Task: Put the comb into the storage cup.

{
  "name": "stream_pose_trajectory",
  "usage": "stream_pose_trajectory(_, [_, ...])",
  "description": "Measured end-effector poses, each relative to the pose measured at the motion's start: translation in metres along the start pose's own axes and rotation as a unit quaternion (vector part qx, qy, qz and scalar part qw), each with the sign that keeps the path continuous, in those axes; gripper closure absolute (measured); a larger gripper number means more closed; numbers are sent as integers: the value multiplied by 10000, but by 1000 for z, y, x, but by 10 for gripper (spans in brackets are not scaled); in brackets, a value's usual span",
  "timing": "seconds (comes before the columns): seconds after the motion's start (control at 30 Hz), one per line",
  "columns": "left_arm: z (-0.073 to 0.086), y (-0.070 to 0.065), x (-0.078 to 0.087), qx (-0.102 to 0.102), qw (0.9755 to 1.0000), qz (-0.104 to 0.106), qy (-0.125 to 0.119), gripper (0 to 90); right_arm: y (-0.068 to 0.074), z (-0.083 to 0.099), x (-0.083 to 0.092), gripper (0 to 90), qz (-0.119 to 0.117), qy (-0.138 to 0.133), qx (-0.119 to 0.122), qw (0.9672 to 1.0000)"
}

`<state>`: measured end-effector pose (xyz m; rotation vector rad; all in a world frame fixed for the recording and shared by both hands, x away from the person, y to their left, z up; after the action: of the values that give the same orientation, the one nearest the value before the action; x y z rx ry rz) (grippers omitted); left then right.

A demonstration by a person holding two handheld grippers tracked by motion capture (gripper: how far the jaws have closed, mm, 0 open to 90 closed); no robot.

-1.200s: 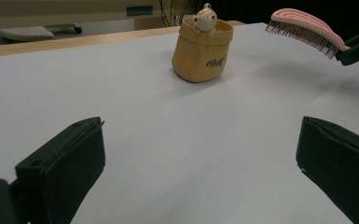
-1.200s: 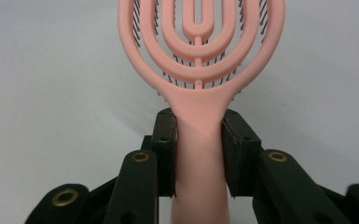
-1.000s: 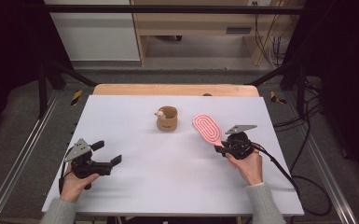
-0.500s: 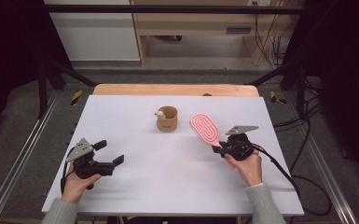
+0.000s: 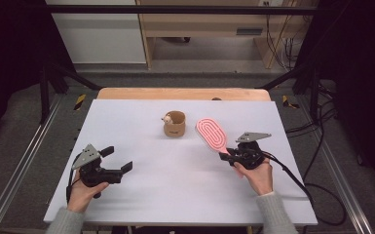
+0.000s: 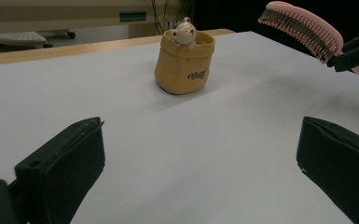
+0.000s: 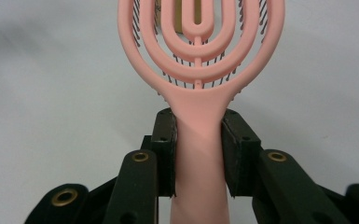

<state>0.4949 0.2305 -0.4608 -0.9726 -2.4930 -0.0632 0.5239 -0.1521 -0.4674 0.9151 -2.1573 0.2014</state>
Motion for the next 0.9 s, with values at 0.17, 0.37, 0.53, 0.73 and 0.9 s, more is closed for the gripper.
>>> stream_pose_trajectory(0.17, [-2,-3,-1,40,10000,29,-32,8,6,-1,0,693,-99,-92,55,9999])
stream_pose_trajectory(0.37, [-4,-7,-2,54,10000,47,-47,8,11,-3,-2,693,-136,-182,143,9996])
stream_pose_trajectory(0.53, [-5,-10,-3,65,10000,49,-54,8,14,-2,-2,693,-194,-216,135,9995])
stream_pose_trajectory(0.73, [-7,-14,-5,90,9999,44,-71,8,16,-3,-3,693,-239,-304,137,9992])
stream_pose_trajectory(0.9, [-8,-18,-7,120,9999,80,-72,8,19,-3,-5,693,-250,-366,142,9989])
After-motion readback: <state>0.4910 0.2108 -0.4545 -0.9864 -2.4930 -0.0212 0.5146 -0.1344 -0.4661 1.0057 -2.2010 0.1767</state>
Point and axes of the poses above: each handheld gripper's, and its own axes: x roughly backward along the jaws, z roughly out of its underside, y roughly to its left, the point moved 7 cm from there along -x, roughly forward along the jaws, and after that the axes turned 7 degrees about y, right-handed, at the moved point
